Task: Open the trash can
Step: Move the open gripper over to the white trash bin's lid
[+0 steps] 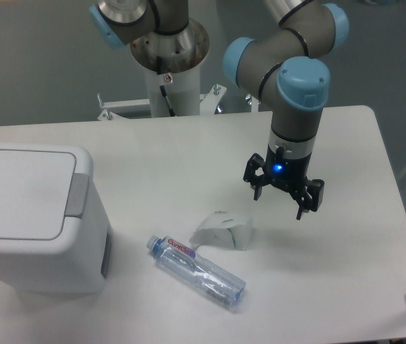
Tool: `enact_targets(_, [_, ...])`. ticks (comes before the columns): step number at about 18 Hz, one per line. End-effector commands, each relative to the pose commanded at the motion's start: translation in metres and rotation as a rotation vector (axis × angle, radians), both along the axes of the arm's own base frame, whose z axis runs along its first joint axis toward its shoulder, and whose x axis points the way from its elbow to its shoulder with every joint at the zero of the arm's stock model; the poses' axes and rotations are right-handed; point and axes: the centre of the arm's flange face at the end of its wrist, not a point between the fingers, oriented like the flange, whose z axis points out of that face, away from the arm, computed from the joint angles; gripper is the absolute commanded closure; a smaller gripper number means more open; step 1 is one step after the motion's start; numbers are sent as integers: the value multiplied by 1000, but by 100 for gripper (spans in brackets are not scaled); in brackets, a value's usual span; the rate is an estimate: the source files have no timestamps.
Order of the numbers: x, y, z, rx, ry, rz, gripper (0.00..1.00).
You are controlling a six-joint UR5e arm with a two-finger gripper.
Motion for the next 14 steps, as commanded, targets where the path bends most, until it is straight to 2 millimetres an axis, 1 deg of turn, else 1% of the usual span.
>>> enact_targets(2, [2, 2, -1, -1, -2, -3, 0])
enact_targets(3, [6, 6, 0, 4, 0, -7, 0])
enact_targets(5, [9, 16, 11, 28, -1, 42, 0])
enact_targets(7, [19, 36, 31, 65, 7, 89, 0])
enact_targets(10, [46, 70, 66, 133, -5, 220, 0])
enact_targets(14, [83, 111, 104, 223, -47, 337, 0])
